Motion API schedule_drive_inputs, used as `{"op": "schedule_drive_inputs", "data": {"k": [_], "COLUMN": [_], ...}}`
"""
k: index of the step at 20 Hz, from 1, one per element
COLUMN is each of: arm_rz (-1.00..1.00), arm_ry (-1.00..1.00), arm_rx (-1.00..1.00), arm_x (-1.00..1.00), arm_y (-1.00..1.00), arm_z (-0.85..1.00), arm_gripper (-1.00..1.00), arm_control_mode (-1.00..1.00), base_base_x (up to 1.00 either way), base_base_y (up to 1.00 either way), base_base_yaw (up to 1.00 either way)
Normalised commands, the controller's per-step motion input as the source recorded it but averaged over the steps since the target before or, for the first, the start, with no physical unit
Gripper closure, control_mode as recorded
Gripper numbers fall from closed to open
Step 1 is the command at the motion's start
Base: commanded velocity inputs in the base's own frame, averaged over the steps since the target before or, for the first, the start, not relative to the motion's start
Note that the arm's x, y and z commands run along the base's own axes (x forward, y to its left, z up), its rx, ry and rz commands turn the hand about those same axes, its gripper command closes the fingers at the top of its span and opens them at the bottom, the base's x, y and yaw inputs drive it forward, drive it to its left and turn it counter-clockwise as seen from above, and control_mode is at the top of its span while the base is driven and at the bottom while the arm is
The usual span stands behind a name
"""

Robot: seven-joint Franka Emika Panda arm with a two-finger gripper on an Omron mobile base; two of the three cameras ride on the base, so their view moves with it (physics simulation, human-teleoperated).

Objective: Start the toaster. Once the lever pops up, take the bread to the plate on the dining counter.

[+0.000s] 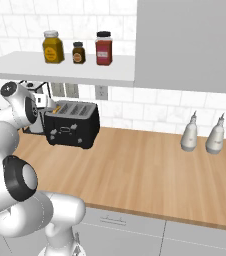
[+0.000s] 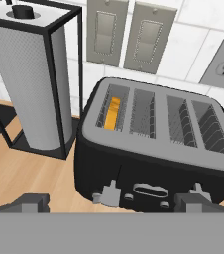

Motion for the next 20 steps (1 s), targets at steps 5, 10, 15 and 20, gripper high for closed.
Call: {"op": "schedule_drive_inputs", "data": {"k": [5,10,15,20], "arm_rz": [0.0,0.0,0.0,0.0], "arm_ry": [0.0,0.0,0.0,0.0], "arm_rx": [0.0,0.0,0.0,0.0], "arm_x": [0.0,0.0,0.0,0.0], "arm_y": [0.0,0.0,0.0,0.0], "arm_z": [0.0,0.0,0.0,0.0], "arm_gripper": [-1.0,-1.0,-1.0,-1.0], "arm_control_mode": [-1.0,-1.0,-1.0,-1.0], "base_base_x": [0.0,0.0,0.0,0.0], "base_base_y": [0.0,0.0,0.0,0.0], "base_base_yaw": [0.0,0.0,0.0,0.0]}}
